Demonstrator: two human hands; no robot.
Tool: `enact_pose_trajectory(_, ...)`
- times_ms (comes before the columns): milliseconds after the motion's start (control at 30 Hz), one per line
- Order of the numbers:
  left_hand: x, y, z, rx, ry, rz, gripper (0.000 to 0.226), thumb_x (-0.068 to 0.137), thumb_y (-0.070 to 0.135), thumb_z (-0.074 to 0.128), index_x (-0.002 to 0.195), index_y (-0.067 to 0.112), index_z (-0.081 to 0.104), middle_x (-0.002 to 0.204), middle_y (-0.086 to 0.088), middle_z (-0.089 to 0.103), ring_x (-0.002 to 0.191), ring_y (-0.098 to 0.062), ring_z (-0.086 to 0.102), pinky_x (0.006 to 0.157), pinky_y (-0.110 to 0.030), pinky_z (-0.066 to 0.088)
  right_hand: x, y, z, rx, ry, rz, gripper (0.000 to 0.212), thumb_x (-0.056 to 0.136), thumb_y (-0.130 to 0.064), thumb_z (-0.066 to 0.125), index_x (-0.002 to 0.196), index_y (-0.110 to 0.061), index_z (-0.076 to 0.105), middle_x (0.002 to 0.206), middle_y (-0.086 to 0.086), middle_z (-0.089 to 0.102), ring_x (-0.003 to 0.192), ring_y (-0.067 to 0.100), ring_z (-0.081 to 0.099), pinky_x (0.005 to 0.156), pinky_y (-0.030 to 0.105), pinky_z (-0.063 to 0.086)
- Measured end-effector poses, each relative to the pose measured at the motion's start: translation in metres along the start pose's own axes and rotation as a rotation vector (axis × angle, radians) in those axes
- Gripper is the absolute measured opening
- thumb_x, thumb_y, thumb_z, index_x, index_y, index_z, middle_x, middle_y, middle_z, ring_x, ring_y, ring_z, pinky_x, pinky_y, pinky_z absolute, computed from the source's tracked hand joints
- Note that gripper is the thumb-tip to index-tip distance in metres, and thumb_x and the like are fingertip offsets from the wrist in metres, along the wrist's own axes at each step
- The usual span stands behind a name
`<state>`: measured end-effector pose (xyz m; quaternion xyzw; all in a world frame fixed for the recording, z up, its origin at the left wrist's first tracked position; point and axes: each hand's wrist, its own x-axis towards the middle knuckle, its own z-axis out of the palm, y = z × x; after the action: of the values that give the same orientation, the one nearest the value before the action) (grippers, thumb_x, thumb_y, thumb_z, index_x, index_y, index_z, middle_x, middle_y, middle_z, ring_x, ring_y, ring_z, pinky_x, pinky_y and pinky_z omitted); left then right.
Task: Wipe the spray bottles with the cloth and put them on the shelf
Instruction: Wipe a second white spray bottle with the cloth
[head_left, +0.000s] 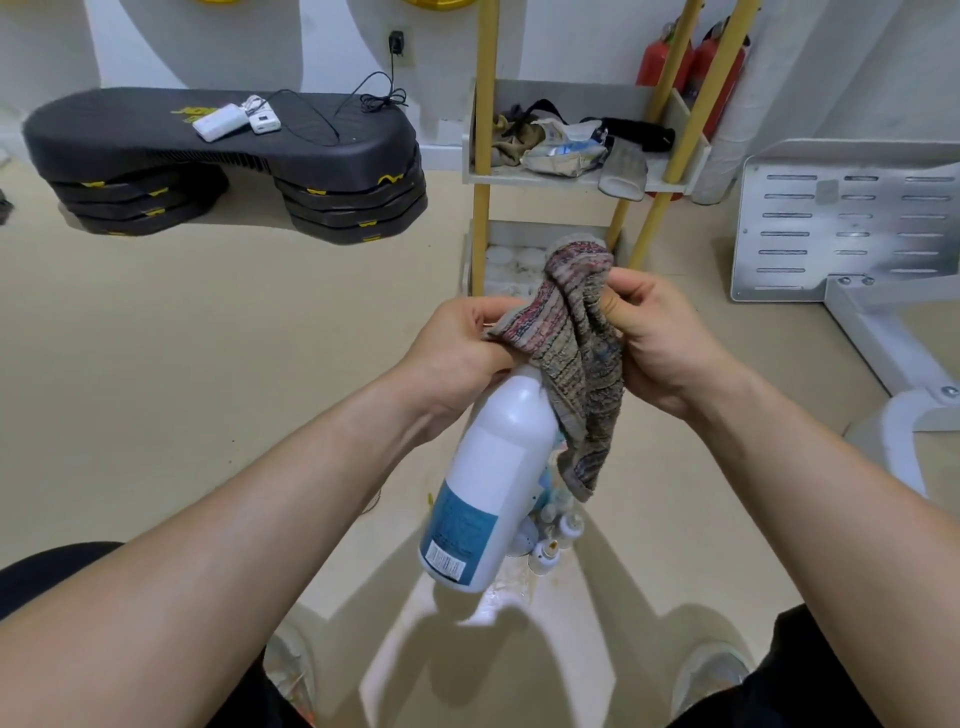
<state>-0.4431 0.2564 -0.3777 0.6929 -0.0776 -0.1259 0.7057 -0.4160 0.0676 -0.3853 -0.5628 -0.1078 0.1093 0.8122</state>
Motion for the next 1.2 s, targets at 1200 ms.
enact_pose_trajectory(1200,0.001,0.001,0.009,0.160,0.268,0.090,0.020,0.084,-0.006,0.068,0.084,0.011,0.077,0.070,-0.001,0.075,0.061,-0.006,0.067,0.061,-0.022,0.054,-0.020,0.013,0.060,-0.797,0.350,-0.249,0.038,0.094,-0.017,0.061,0.131,-0.020,0.068,0.131,-0.005,0.069,0.123,0.005,0.061,0.105,0.030,0.050)
